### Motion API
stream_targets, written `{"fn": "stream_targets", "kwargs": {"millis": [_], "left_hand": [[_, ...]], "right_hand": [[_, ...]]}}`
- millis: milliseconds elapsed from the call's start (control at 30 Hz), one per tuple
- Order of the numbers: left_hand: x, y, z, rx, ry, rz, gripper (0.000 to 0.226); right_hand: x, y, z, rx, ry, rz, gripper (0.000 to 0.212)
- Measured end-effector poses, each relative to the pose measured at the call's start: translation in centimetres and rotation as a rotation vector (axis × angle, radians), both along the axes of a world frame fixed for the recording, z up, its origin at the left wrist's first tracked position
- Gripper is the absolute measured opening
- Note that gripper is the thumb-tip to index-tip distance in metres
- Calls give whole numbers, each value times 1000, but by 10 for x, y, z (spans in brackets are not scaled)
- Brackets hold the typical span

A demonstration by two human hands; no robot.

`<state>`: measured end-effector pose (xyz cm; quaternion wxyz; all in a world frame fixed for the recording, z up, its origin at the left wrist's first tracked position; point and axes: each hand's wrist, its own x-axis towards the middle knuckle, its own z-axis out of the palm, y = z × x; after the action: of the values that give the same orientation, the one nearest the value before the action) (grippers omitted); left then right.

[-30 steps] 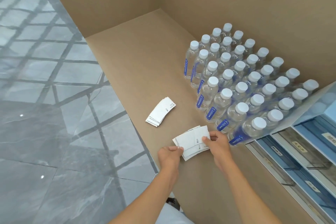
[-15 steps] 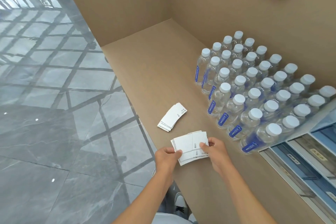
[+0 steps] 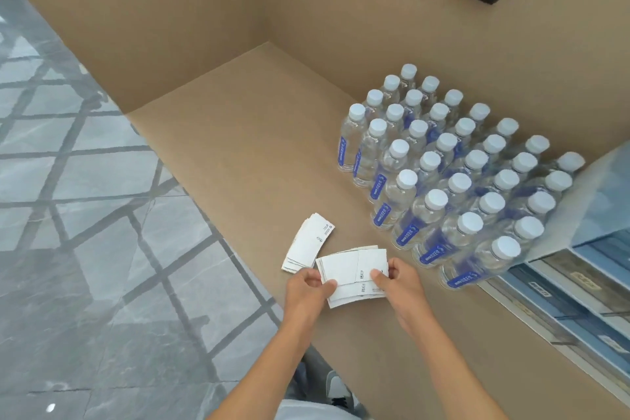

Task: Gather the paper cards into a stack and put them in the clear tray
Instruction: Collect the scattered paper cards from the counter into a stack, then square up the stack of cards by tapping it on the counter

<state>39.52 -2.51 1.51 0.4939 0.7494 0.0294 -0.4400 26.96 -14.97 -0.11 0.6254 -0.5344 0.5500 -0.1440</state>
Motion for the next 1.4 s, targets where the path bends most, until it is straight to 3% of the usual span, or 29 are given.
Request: {"fn": "stream_targets", "kwargs": {"millis": [133,400,700,1067,1400], "left_hand": [[-6,-30,-1,-46,-58,-304,15],[-91,-74,2,-151,-117,-887,15],[-151,-65,-5,-218,-181,-1015,14],[-164,-44,-27,-296,-333,-1010,33],[-182,-26,-43,-363,-406,-1056,47]], "right_hand": [[-43,9,12,-29,-17,-199,12],[-151,59,21,-110,-2,-668,27],[-209,95,6,-143,7,-775,34],[-220,98,-26,-196,38,-694,31],[-213,108,-40,-186,43,-617,49]]}}
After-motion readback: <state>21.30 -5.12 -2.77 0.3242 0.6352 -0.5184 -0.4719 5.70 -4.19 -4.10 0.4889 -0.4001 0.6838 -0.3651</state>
